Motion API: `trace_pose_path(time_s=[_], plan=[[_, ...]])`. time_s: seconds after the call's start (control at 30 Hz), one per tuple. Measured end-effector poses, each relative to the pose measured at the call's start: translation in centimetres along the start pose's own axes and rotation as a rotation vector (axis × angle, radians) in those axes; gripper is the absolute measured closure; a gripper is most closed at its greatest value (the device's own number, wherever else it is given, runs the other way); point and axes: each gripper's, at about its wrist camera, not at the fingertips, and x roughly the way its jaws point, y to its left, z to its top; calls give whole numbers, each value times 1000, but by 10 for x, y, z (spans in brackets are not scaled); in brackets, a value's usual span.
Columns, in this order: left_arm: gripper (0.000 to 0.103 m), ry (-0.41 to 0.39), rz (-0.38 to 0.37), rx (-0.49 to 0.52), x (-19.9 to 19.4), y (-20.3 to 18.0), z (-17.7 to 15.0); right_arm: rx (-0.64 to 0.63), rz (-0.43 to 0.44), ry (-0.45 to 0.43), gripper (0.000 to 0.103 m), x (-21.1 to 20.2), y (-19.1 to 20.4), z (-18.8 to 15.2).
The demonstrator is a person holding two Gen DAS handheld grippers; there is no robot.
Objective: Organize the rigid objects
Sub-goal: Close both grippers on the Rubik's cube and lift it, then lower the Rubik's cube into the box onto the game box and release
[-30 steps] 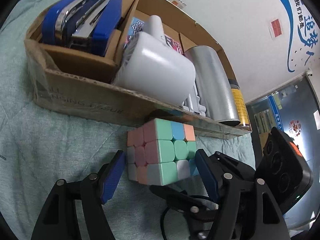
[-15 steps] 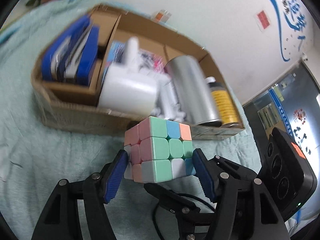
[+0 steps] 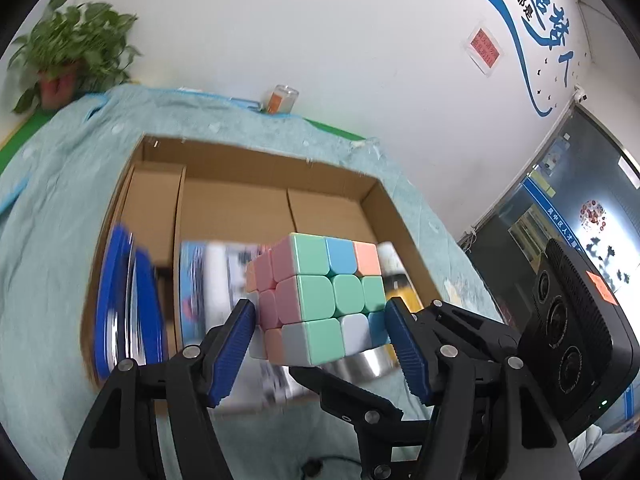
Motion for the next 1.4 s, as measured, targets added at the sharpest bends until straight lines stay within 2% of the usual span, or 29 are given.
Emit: trace_pose_path(time_s=[0.2,0.33,0.47,0.57,0.6,0.7,0.77,0.8,0.87,0.9,0.93,0.97,1.0,1.07,1.1,1.2,1.23,1.4], plan=[[38,67,21,11,42,15,57,28,19,66,57,32,-42,31],[39,133,34,-30,82,37,75,60,57,145,57,67,-61,41],[40,188,41,-71,119,59,73,106,100,231,57,97,-77,38],[50,228,42,-96,136,72,67,124,87,285,57,112,-81,29],[50,239,45,-97,139,74,64,134,86,303,58,116,-83,25],[55,261,49,-96,143,78,57,136,78,307,58,117,-85,21],[63,269,47,-91,140,79,51,146,64,305,58,110,-84,19],[63,263,48,-86,140,79,51,151,44,294,58,102,-82,20],[59,184,76,-35,117,71,47,150,0,272,56,88,-80,21],[54,148,110,-8,105,65,46,155,-22,254,44,78,-79,19],[36,67,205,47,84,53,41,166,-55,222,34,63,-76,14],[12,9,259,78,71,46,37,175,-77,190,20,51,-75,9],[0,-75,311,115,55,35,31,189,-119,115,20,31,-72,1],[0,-265,362,199,21,13,6,221,-239,-16,14,-2,-67,-18],[0,-312,379,233,11,4,-8,238,-299,-52,12,-17,-62,-32],[0,-348,445,242,3,-10,-46,311,-393,-52,12,-39,-55,-70],[0,-328,460,225,7,-12,-61,322,-401,-40,12,-42,-52,-80],[0,-224,427,170,32,-11,-100,330,-419,18,12,-37,-49,-106]])
